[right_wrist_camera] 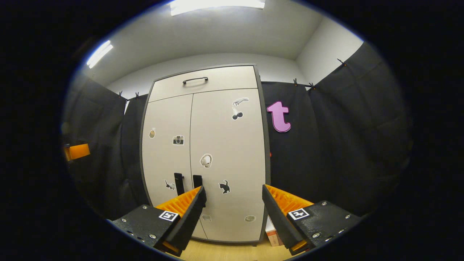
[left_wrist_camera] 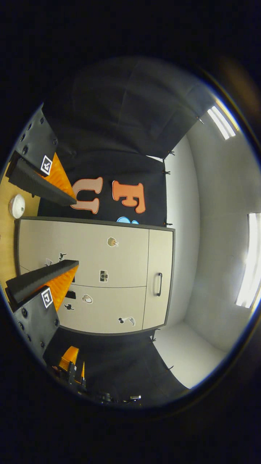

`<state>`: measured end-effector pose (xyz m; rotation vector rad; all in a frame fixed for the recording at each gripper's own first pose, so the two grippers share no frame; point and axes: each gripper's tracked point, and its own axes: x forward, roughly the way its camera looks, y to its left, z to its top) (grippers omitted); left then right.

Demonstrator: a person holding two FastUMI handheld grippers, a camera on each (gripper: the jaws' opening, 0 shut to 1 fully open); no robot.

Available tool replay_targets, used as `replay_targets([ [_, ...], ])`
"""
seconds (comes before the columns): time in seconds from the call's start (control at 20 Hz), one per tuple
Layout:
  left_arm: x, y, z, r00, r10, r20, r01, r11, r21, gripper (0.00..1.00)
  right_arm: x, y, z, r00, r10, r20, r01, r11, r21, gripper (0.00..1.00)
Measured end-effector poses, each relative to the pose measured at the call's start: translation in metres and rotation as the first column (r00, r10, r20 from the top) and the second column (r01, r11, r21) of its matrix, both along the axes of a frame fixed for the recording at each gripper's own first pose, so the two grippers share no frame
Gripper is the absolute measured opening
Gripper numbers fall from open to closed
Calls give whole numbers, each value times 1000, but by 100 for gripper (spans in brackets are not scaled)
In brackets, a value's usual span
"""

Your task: Open the right door of the double-door shoe cabinet with the right hand, and open the left door with the left hand.

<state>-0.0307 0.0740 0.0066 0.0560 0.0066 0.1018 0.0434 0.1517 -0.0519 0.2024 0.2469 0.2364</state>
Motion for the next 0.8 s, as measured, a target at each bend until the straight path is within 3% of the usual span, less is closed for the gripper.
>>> replay_targets([
  [0.15,-13,23,-2,1000,22,-2,-22,997,73,96,18,38,-6,999,37,-22,-37,999,7,97],
  [0.35,-21,48,-4,998,60,15,-62,987,149,94,44,94,-28,992,90,-83,-91,996,-4,93],
  [0.5,-24,70,-8,997,80,13,-81,985,153,97,59,132,-45,981,127,-143,-124,992,31,89],
  [0.8,-17,114,-23,988,156,-18,-151,977,151,96,102,161,-95,974,90,-207,-103,993,-52,74],
])
